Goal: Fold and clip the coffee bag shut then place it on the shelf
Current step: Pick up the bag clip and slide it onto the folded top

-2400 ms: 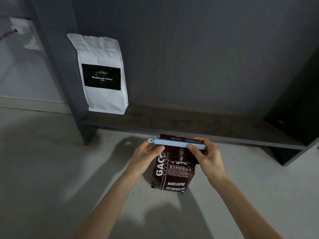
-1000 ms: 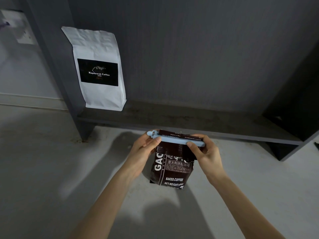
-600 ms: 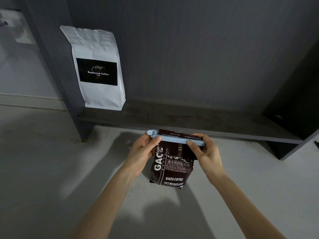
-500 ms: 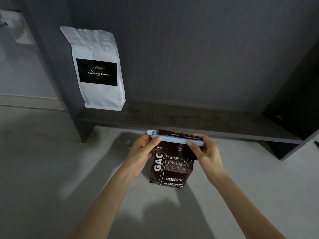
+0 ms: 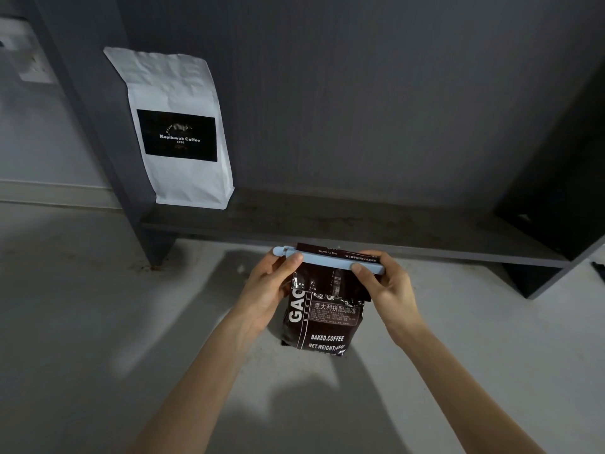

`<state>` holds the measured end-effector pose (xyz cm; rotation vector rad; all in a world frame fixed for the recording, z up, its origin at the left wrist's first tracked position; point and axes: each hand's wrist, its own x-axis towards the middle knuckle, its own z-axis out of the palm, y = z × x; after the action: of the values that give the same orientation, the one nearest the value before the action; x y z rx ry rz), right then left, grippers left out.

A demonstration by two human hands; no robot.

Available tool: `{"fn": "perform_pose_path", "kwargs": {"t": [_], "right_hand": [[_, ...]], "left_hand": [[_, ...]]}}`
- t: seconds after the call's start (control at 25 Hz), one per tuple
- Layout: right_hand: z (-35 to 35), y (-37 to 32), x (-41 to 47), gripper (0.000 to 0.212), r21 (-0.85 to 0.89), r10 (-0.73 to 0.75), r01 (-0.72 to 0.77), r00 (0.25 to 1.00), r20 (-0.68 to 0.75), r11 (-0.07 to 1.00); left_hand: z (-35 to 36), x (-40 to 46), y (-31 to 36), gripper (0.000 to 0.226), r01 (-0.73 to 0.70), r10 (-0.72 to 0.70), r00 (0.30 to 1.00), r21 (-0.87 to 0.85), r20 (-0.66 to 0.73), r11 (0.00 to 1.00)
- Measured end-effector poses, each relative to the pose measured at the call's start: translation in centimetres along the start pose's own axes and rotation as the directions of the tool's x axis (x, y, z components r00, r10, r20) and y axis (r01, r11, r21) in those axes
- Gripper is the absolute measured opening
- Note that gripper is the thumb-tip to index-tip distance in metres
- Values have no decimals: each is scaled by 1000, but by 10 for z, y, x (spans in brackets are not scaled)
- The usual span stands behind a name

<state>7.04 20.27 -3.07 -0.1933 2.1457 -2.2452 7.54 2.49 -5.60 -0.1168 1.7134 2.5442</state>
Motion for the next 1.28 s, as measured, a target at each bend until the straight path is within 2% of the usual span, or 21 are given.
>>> {"fn": "perform_pose_path", "kwargs": {"t": [0.24, 0.4, 0.48, 0.6, 0.68, 0.84, 1.0, 1.12, 1.28], "right_hand": [[1, 1, -1, 17, -15, -20, 20, 1000, -4, 1000], [1, 2, -1, 17, -30, -34, 33, 999, -8, 999], [2, 1, -2, 18, -29, -37, 36, 999, -26, 999], [1, 2, -3, 18, -33, -53, 51, 997, -48, 998], [1, 2, -2, 19, -29, -58, 57, 998, -37, 998], [-1, 6, 1, 24, 2, -41, 41, 997, -62, 999], [-2, 8, 4, 14, 0, -15, 15, 997, -76, 1000], [0, 12, 5, 14, 16, 1, 0, 998, -59, 1000], [-5, 22, -1, 18, 17, -2, 2, 1000, -20, 1000]], "left_hand": [[1, 1, 1, 21, -4, 5, 1000, -47, 6, 999], [1, 0, -1, 20, -1, 1, 1000, -62, -12, 998], [1, -1, -2, 23, -44, 44, 999, 3, -26, 999], [3, -3, -1, 11, -149, 162, 985, 165, -65, 975], [4, -4, 0, 13, -186, 212, 973, 234, -94, 954], [3, -4, 2, 14, -172, 197, 974, 210, -109, 963], [1, -5, 2, 15, -157, 174, 981, 165, -89, 974], [-1, -5, 2, 17, -167, 184, 980, 183, -79, 969], [-5, -8, 0, 31, -175, 167, 984, 250, 54, 952]]}}
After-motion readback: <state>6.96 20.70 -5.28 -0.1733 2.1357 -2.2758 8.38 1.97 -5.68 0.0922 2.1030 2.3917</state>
